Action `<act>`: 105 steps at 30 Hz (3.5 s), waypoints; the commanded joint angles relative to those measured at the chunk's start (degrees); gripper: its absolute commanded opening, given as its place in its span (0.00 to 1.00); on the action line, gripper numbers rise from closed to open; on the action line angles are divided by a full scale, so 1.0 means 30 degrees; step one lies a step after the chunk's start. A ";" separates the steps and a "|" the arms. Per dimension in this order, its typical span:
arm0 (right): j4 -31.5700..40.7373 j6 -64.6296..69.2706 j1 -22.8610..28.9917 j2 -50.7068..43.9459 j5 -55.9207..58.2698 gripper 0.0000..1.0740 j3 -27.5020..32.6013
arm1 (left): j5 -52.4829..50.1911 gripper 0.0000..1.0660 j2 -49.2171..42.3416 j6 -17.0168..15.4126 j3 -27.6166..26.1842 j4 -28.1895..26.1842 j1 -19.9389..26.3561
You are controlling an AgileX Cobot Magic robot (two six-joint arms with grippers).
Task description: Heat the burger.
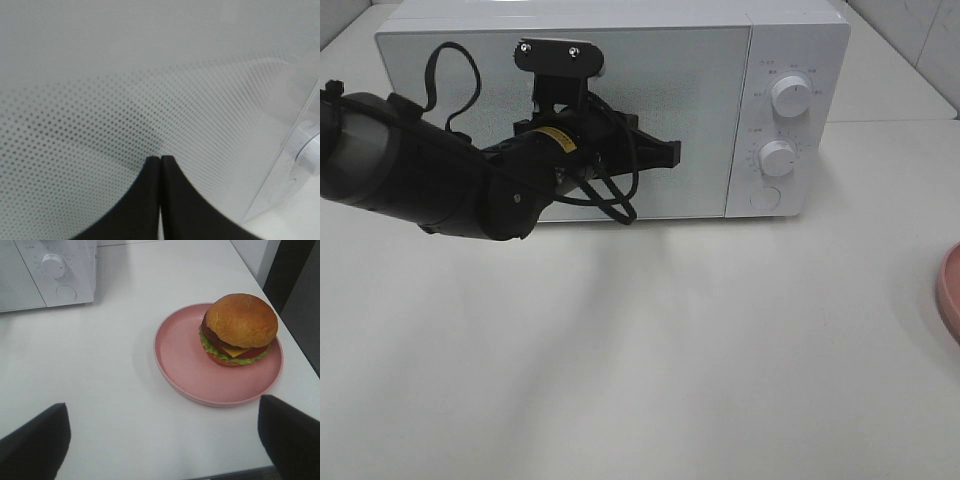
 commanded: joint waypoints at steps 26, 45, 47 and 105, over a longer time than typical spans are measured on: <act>-0.0095 0.0057 0.0038 -0.0382 -0.0153 0.92 0.0038 | 2.1390 0.49 -0.5710 -0.0802 -0.0420 0.2387 -0.1356; -0.0095 0.0057 0.0038 -0.0382 -0.0153 0.92 0.0038 | 2.6413 0.96 -0.8403 -0.3094 -0.0420 0.4011 -0.1012; -0.0095 0.0057 0.0038 -0.0382 -0.0153 0.92 0.0038 | 2.7731 0.96 -0.8709 -0.3094 -0.0420 0.4068 -0.0344; -0.0095 0.0057 0.0038 -0.0382 -0.0153 0.92 0.0038 | 3.1876 0.96 -3.6650 -0.1451 1.1612 0.5577 1.3312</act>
